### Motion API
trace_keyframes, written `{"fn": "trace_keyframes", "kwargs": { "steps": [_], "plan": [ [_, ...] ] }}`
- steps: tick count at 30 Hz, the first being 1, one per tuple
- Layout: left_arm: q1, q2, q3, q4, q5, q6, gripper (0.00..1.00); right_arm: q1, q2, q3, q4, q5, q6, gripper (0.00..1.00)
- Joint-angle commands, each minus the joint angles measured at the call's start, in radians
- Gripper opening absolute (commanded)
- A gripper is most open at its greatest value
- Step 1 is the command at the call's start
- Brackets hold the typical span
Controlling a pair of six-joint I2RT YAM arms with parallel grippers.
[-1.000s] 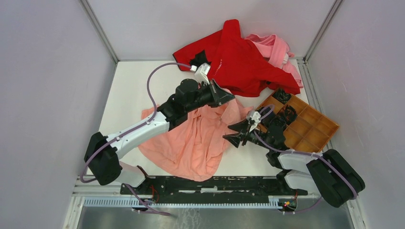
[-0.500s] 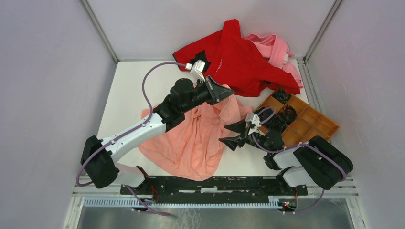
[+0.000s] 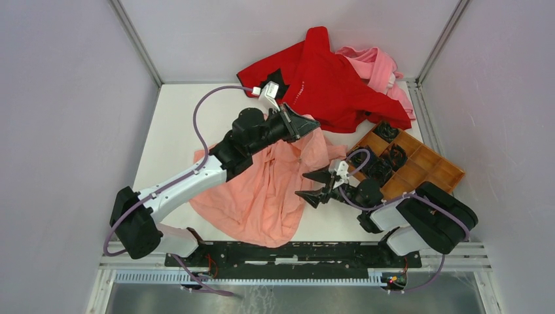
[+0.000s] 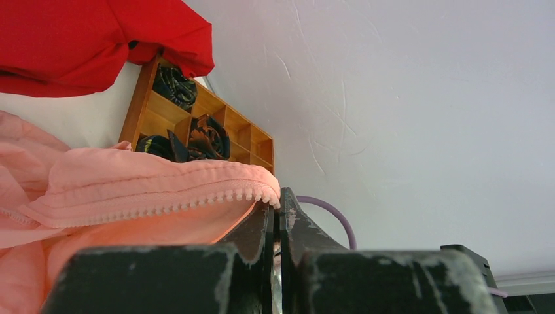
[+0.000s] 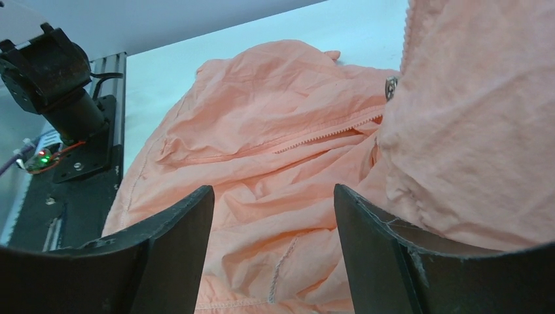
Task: Zip up the jacket
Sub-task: Adjust the zipper on the jacket.
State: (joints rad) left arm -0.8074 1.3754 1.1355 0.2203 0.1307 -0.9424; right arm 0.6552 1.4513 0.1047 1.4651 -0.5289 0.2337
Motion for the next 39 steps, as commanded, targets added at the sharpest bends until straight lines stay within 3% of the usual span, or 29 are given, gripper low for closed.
{"fn": "trace_keyframes", "kwargs": {
  "steps": [1, 10, 22, 31, 39],
  "plan": [
    [-0.005, -0.047, -0.009, 0.060, -0.043, -0.038, 0.02, 0.051, -0.065, -0.003, 0.254, 0.062, -0.120, 0.70],
    [-0.005, -0.048, -0.011, 0.069, -0.057, -0.047, 0.02, 0.085, -0.089, -0.015, 0.117, 0.339, -0.195, 0.67],
    [-0.010, -0.047, -0.006, 0.075, -0.060, -0.056, 0.02, 0.095, 0.010, 0.038, 0.178, 0.378, -0.115, 0.64],
    [-0.017, -0.046, 0.003, 0.076, -0.055, -0.065, 0.02, 0.105, 0.038, 0.081, 0.233, 0.379, -0.056, 0.53],
    [-0.034, -0.036, 0.023, 0.073, -0.069, -0.065, 0.02, 0.114, 0.072, 0.123, 0.232, 0.425, -0.025, 0.50]
  ]
}}
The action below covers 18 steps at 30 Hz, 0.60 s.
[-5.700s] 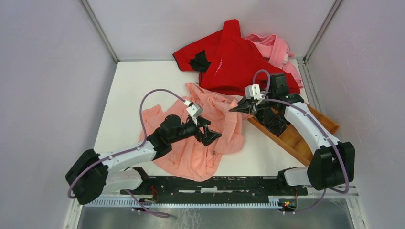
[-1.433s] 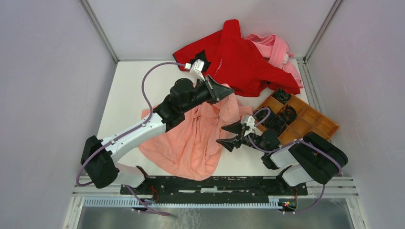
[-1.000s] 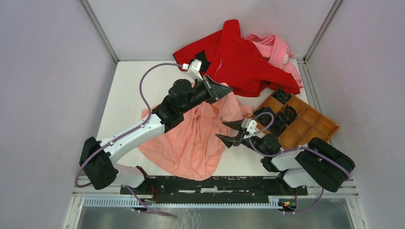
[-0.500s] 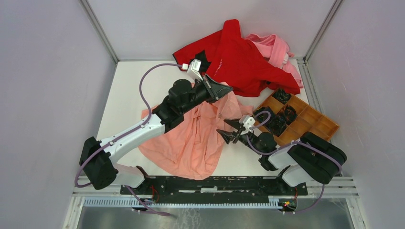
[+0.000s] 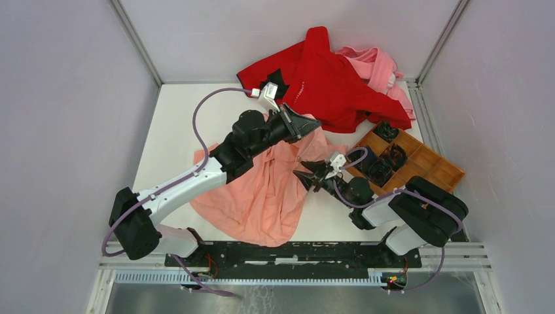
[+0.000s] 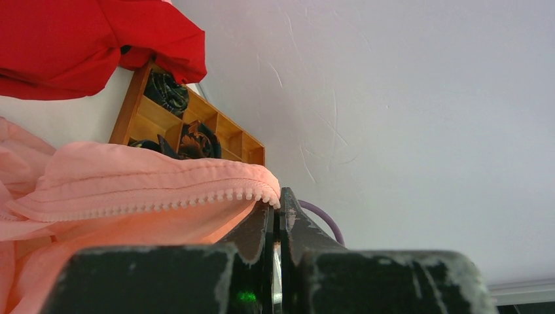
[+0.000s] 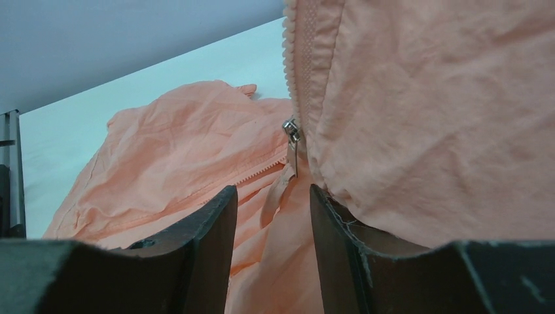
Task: Zip up the jacket
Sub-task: Adjust the zipper on the jacket.
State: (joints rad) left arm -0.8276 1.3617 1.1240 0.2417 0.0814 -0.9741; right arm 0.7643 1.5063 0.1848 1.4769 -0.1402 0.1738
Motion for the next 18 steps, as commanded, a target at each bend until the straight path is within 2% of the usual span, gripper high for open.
{"fn": "trace_keyframes", "kwargs": {
  "steps": [1, 8, 14, 18],
  "plan": [
    [-0.016, -0.021, 0.035, 0.050, -0.023, -0.034, 0.02, 0.009, 0.016, 0.047, 0.226, 0.030, 0.036, 0.47],
    [-0.024, -0.021, 0.034, 0.049, -0.037, -0.037, 0.02, 0.024, 0.015, 0.059, 0.213, 0.069, 0.031, 0.35],
    [-0.023, -0.024, 0.032, 0.047, -0.044, -0.034, 0.02, 0.025, 0.005, 0.059, 0.217, 0.045, 0.042, 0.11],
    [-0.023, -0.025, 0.035, 0.045, -0.045, -0.029, 0.02, 0.026, -0.006, 0.059, 0.200, 0.054, 0.071, 0.08]
  ]
}}
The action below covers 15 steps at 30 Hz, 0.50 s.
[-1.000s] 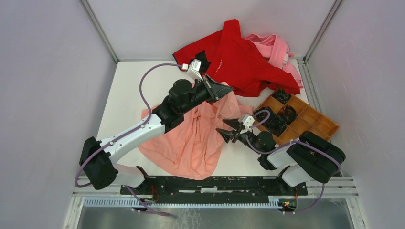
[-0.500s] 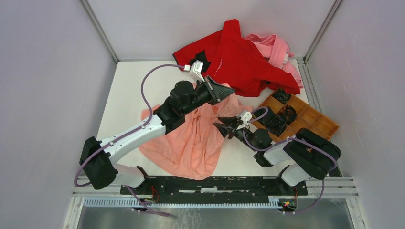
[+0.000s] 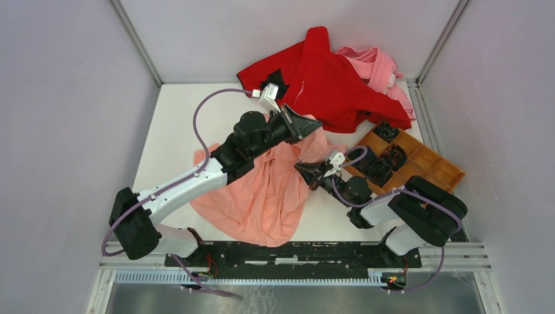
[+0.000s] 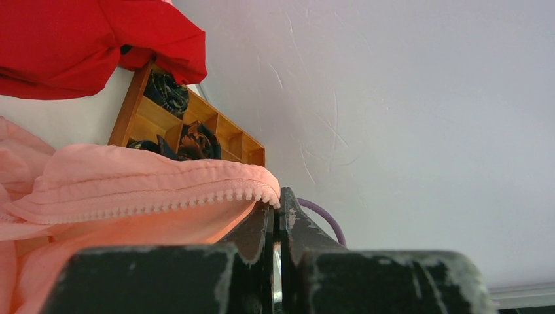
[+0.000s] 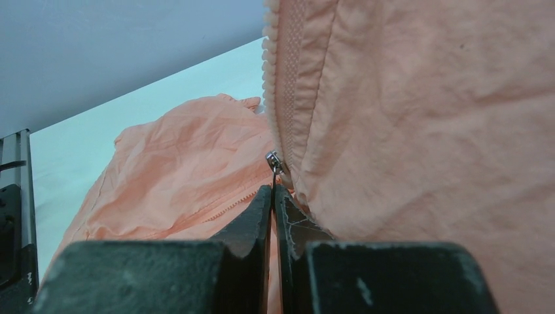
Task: Zip up the jacket
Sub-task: Adjust the zipper on the jacket.
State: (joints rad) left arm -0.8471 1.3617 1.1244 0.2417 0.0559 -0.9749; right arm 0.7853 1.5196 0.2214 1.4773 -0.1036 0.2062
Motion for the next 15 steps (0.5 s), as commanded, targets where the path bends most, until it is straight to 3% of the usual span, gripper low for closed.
{"fn": "trace_keyframes", "kwargs": {
  "steps": [1, 8, 15],
  "plan": [
    [-0.004, -0.027, 0.035, 0.043, -0.020, -0.027, 0.02, 0.004, -0.022, 0.022, 0.194, 0.017, 0.047, 0.09],
    [-0.005, -0.033, 0.033, 0.041, -0.021, -0.027, 0.02, 0.005, 0.008, 0.041, 0.178, 0.028, 0.053, 0.22],
    [-0.008, -0.022, 0.043, 0.041, -0.016, -0.033, 0.02, 0.004, 0.039, 0.072, 0.198, 0.001, 0.053, 0.21]
  ]
}}
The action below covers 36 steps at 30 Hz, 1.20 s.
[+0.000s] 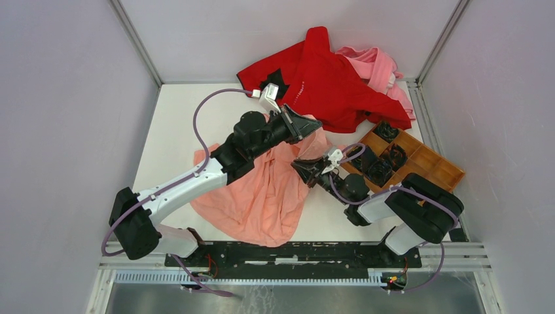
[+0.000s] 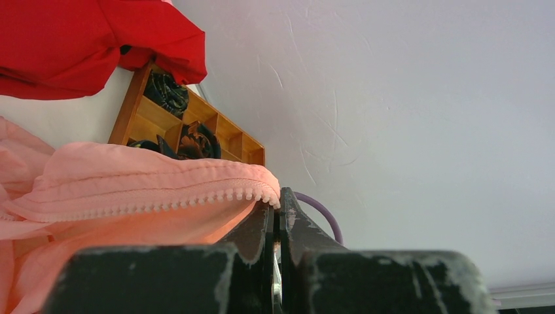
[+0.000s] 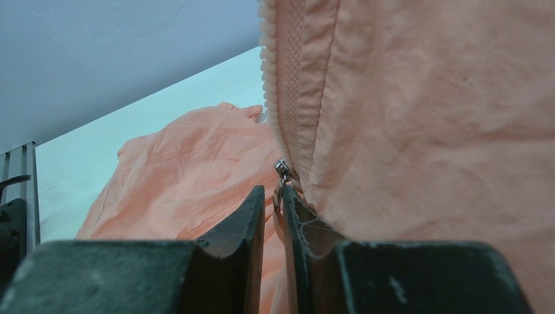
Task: Zip up the jacket
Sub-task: Adjust the zipper on the jacket.
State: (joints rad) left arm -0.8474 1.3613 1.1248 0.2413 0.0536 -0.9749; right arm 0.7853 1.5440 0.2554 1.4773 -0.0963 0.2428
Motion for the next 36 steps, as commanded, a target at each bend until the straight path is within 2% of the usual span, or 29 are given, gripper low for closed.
{"fn": "trace_keyframes", "kwargs": {
  "steps": [1, 6, 13, 16, 20, 25, 30, 36],
  "plan": [
    [-0.008, -0.020, 0.043, 0.041, -0.014, -0.033, 0.02, 0.005, 0.015, 0.040, 0.199, -0.011, 0.019, 0.18],
    [-0.009, -0.026, 0.043, 0.027, -0.030, -0.021, 0.02, 0.004, -0.002, 0.032, 0.204, -0.021, 0.026, 0.00],
    [-0.006, -0.046, 0.015, 0.024, -0.085, 0.048, 0.02, -0.007, -0.055, 0.019, 0.178, -0.092, 0.096, 0.00],
    [0.007, -0.051, -0.001, 0.044, -0.087, 0.090, 0.02, -0.032, -0.087, 0.022, 0.090, -0.173, 0.192, 0.00],
    [0.038, -0.057, -0.074, 0.161, -0.060, 0.136, 0.02, -0.061, -0.158, 0.031, -0.119, -0.277, 0.227, 0.00],
    [0.069, -0.048, -0.145, 0.334, 0.039, 0.203, 0.02, -0.106, -0.241, 0.019, -0.320, -0.387, 0.248, 0.00],
    [0.086, -0.038, -0.198, 0.477, 0.084, 0.285, 0.02, -0.128, -0.235, 0.014, -0.380, -0.493, 0.283, 0.00],
    [0.139, -0.032, -0.273, 0.637, 0.174, 0.272, 0.02, -0.171, -0.216, 0.012, -0.477, -0.583, 0.300, 0.00]
  ]
}}
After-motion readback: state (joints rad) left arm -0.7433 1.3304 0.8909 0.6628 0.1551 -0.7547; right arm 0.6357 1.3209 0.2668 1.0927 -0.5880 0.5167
